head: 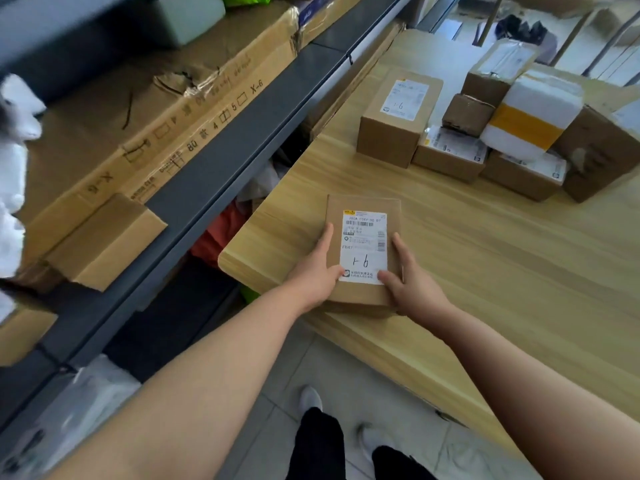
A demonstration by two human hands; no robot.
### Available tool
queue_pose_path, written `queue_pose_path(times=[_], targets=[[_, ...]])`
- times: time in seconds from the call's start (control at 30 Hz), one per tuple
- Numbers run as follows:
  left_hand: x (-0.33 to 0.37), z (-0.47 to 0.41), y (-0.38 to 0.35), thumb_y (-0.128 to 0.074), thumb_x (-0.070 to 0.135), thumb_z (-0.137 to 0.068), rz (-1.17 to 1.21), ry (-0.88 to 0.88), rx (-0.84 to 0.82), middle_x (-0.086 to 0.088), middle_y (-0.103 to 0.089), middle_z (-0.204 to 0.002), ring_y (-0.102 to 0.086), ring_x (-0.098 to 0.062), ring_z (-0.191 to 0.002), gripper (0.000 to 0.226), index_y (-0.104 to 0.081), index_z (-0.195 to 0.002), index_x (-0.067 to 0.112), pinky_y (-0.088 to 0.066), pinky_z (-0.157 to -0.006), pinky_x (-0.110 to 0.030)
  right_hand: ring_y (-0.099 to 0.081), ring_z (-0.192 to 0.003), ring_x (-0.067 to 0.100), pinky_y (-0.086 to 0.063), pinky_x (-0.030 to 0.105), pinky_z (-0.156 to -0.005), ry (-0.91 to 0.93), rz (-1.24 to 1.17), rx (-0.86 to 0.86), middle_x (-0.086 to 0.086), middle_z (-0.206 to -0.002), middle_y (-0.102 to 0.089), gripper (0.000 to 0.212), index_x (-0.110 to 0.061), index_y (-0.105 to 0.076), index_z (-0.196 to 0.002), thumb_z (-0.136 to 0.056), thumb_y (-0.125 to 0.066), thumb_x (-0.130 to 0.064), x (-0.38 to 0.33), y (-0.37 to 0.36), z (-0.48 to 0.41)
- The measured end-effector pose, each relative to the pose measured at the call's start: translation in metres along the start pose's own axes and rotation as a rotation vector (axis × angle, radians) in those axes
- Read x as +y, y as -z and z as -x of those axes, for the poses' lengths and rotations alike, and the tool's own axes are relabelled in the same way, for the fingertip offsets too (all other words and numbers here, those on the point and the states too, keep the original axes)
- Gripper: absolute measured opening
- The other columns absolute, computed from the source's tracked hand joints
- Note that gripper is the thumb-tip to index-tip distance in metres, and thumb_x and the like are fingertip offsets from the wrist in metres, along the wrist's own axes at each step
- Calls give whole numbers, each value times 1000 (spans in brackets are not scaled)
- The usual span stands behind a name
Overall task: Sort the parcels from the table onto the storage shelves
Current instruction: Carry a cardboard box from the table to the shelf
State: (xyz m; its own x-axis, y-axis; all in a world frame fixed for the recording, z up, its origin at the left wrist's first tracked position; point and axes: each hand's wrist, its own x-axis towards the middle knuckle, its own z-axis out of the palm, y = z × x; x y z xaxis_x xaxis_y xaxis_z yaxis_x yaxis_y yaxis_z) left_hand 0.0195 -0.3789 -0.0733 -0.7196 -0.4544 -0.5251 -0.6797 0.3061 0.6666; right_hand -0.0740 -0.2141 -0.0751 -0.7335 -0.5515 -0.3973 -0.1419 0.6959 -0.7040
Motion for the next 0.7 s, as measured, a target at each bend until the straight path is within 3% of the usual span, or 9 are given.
queue_pose_path(times=[0.1,0.27,0.53,0.7], targets=[[-1,14,-10,-50,26,-99,109,44,54,2,-35,-154,-48,-26,-126,78,4,-146,57,-42,-103,-39,-55,-119,29,-48,50,-93,20,-5,-20,-4,-149,-40,71,-45,-8,-150,-95,-52,-34,0,0,7],[-20,66,-33,-53,22,-98,192,125,163,4,-29,-157,-39,-24,-136,81,3,-148,53,-33,-111,-37,-53,-120,26,-47,46,-96,79,18,-187,-5,-147,-42,73,-47,-10,-149,-93,-56,-32,7,-2,30],[-58,166,-43,-57,22,-97,339,265,451,5,-37,-153,-45,-20,-131,81,-2,-148,53,-39,-109,-41,-54,-119,16,-45,33,-94,398,173,-409,-12,-149,-38,81,-44,-4,-151,-91,-58,-35,-14,-24,74],[-80,234,-36,-54,22,-97,411,337,684,7,-34,-154,-46,-20,-129,81,0,-147,56,-41,-105,-38,-58,-114,17,-50,38,-90,593,207,-516,-10,-143,-45,77,-43,-8,-148,-91,-58,-37,-53,-55,107]])
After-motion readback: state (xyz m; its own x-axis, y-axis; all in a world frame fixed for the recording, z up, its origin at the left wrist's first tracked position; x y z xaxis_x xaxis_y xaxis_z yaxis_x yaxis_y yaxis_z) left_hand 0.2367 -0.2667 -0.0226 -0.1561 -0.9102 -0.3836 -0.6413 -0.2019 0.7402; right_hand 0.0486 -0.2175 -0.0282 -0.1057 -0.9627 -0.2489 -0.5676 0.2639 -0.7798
